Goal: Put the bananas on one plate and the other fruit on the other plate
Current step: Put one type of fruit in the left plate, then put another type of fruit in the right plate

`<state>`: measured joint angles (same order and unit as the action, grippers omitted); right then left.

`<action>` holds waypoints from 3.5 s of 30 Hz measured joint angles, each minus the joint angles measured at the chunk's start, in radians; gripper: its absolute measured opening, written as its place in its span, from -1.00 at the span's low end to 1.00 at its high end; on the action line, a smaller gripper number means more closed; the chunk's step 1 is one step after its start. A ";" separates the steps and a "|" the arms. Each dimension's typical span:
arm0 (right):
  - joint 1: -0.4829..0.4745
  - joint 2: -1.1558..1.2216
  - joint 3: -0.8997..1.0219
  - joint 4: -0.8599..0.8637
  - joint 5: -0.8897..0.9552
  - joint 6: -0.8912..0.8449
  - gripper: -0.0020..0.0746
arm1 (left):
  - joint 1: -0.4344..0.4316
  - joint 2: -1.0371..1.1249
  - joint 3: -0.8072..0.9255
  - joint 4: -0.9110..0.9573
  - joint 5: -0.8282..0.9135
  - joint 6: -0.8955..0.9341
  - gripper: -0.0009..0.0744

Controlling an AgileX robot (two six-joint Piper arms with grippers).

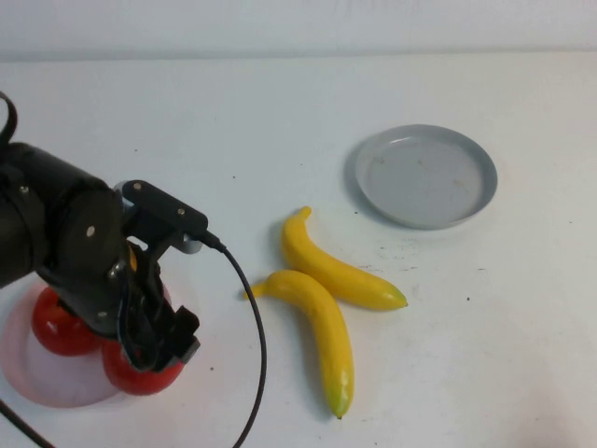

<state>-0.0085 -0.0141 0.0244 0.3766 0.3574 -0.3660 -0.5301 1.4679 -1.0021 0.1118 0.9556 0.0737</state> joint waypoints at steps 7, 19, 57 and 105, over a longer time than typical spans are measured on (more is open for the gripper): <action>0.000 0.000 0.000 0.000 0.000 0.000 -0.99 | 0.000 -0.019 0.038 0.078 -0.060 -0.074 0.53; 0.000 0.000 0.000 0.000 0.000 0.000 -0.99 | 0.079 -0.027 0.038 0.152 -0.086 -0.176 0.53; 0.000 0.000 0.000 0.000 0.000 0.000 -0.99 | 0.093 -0.067 0.011 0.150 -0.110 -0.190 0.10; 0.000 0.000 0.000 0.000 0.000 0.000 -0.99 | 0.175 -1.231 0.753 0.100 -0.693 -0.219 -0.97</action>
<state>-0.0085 -0.0141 0.0244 0.3766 0.3574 -0.3660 -0.3548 0.2365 -0.2493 0.2118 0.2631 -0.1451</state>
